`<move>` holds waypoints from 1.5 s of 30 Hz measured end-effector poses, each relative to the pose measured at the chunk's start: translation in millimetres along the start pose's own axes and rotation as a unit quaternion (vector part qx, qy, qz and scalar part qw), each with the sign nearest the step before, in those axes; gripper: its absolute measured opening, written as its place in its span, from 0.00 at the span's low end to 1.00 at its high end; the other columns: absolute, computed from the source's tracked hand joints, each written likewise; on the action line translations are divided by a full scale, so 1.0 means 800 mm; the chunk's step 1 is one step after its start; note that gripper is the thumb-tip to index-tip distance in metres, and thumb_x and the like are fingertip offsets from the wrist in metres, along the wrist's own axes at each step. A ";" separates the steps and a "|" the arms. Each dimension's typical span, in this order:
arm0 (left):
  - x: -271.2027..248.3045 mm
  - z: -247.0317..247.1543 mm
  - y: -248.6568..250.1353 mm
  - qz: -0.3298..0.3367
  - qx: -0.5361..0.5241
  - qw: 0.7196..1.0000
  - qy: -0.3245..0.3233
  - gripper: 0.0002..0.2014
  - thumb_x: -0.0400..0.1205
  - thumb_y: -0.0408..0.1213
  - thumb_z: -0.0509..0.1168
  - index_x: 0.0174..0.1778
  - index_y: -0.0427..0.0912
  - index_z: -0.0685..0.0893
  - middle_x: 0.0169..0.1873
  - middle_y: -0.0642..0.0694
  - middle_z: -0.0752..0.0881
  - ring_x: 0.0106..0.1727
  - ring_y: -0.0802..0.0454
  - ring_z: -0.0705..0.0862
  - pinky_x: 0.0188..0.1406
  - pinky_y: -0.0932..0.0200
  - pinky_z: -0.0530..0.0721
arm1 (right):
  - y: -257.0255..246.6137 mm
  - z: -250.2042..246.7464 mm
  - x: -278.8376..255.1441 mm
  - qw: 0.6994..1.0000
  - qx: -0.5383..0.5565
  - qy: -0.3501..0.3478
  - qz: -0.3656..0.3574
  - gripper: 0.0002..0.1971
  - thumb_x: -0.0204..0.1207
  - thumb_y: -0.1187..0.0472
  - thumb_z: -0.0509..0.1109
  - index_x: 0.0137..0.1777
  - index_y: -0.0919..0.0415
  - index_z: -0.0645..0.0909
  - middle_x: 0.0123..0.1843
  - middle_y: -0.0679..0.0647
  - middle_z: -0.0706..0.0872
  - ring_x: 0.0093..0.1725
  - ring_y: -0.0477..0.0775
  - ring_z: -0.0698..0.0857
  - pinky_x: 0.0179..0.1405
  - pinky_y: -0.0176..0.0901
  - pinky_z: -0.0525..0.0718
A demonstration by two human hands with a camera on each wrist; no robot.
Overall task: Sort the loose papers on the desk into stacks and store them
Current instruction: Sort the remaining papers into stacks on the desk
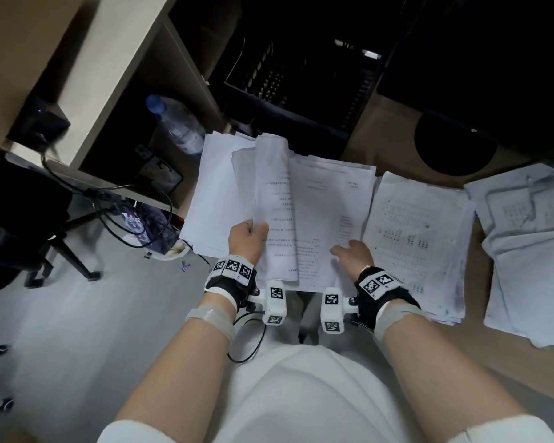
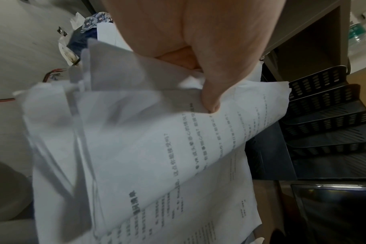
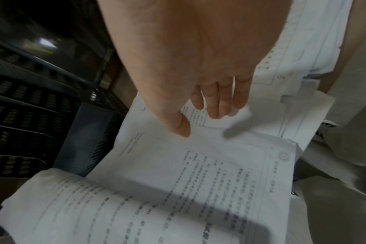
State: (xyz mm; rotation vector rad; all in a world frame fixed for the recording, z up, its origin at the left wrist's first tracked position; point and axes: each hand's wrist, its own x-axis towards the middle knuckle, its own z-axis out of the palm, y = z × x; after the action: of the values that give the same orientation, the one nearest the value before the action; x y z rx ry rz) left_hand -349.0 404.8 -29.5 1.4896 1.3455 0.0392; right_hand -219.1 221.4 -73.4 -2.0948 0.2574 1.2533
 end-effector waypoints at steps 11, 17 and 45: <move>0.017 -0.010 -0.030 -0.001 0.044 0.999 -0.009 0.23 0.83 0.34 0.67 0.25 0.45 0.64 0.21 0.51 0.66 0.25 0.54 0.64 0.25 0.60 0.64 | 0.004 0.035 0.012 0.999 0.038 -0.010 0.008 0.39 0.78 0.52 0.74 0.84 0.67 0.64 0.84 0.60 0.67 0.81 0.61 0.69 0.75 0.47 0.68; 0.028 -0.014 -0.036 0.004 0.037 0.999 -0.014 0.22 0.83 0.35 0.67 0.24 0.46 0.67 0.21 0.52 0.69 0.26 0.53 0.67 0.30 0.59 0.67 | -0.002 0.046 0.017 0.999 0.045 -0.010 0.005 0.30 0.77 0.53 0.75 0.76 0.67 0.76 0.76 0.59 0.79 0.72 0.61 0.79 0.70 0.47 0.74; -0.007 -0.030 -0.032 0.018 -0.053 0.998 0.040 0.17 0.77 0.42 0.67 0.26 0.46 0.67 0.26 0.46 0.69 0.32 0.51 0.67 0.33 0.54 0.67 | -0.034 0.060 -0.059 0.968 0.080 -0.042 -0.234 0.02 0.75 0.62 0.78 0.43 0.56 0.93 0.40 0.45 0.93 0.40 0.42 0.86 0.49 0.36 0.83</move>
State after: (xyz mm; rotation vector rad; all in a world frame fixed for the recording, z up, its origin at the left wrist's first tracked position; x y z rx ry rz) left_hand -383.8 410.7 -34.1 1.4342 1.3596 0.1923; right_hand -264.5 264.4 -36.3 -1.8178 -0.1642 0.9940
